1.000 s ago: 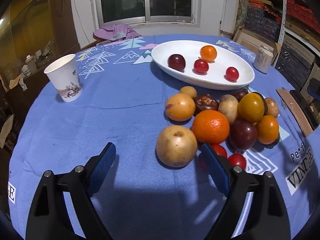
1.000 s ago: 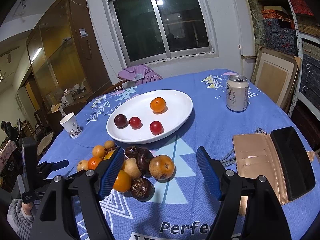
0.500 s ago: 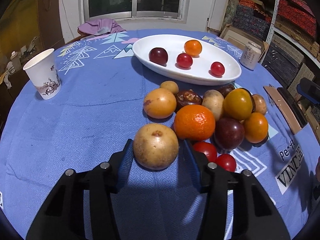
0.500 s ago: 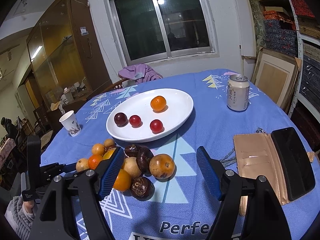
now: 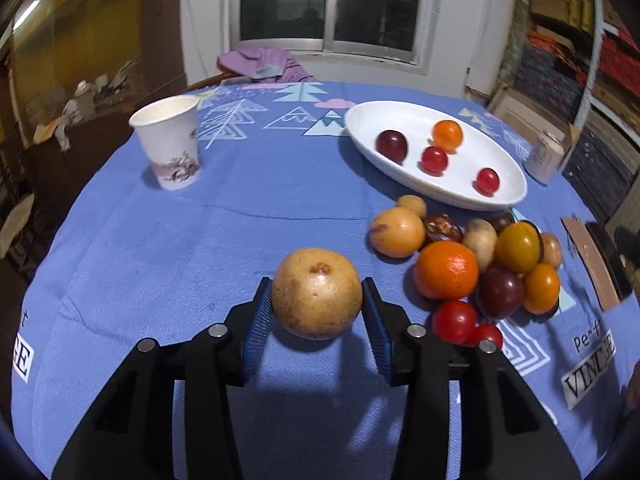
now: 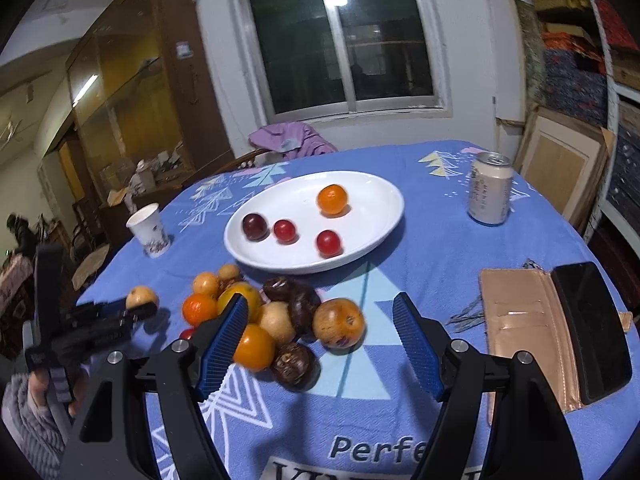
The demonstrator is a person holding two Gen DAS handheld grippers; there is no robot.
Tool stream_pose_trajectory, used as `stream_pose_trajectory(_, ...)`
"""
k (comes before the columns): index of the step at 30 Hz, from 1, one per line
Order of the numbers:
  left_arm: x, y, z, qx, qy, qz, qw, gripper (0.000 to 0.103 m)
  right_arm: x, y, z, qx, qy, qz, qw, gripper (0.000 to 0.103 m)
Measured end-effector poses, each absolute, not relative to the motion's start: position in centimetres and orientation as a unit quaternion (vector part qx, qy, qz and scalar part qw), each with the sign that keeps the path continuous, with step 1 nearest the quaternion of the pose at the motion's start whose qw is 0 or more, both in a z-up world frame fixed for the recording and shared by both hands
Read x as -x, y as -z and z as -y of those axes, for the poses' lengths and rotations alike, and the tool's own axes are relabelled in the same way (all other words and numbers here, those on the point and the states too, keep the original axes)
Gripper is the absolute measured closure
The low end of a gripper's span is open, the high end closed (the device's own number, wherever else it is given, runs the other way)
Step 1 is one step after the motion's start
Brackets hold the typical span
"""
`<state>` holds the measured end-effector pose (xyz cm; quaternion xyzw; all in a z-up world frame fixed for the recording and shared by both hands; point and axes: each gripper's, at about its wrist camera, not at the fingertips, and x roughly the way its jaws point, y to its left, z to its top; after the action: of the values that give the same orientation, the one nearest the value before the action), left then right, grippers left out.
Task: Organize fruits
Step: 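Grasp the orange tomato with the right tool while the left tool holds the pear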
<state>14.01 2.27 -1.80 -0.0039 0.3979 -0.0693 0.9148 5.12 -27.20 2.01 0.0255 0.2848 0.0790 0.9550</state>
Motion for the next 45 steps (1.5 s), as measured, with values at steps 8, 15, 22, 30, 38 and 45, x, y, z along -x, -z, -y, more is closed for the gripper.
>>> stream_pose_trajectory(8, -13.4, 1.6, -1.7, 0.006, 0.091, -0.4, 0.912, 0.059, -4.3, 0.3, 21.5, 0.109, -0.111, -0.286, 0.946, 0.029)
stream_pose_trajectory(15, -12.8, 1.8, -0.7, -0.002, 0.113, -0.404, 0.908, 0.059, -6.1, 1.3, 21.3, 0.096, -0.123, -0.318, 0.935, 0.046)
stream_pose_trajectory(22, -12.8, 2.0, -0.5, -0.004, 0.119, -0.408, 0.905, 0.059, -7.3, 2.1, 20.2, 0.109, -0.132, -0.337, 0.926, 0.055)
stream_pose_trajectory(30, -13.0, 2.3, -0.3, -0.008, 0.121, -0.414, 0.902, 0.059, -8.0, 2.5, 21.0, 0.087, -0.135, -0.355, 0.921, 0.065)
stream_pose_trajectory(38, -13.4, 2.7, -0.4, -0.012, 0.112, -0.42, 0.901, 0.059, -7.9, 2.6, 21.2, 0.077, -0.138, -0.358, 0.92, 0.065)
stream_pose_trajectory(45, -13.2, 2.3, -0.4, -0.011, 0.115, -0.414, 0.903, 0.059, -6.7, 0.7, 22.4, 0.051, -0.141, -0.329, 0.932, 0.065)
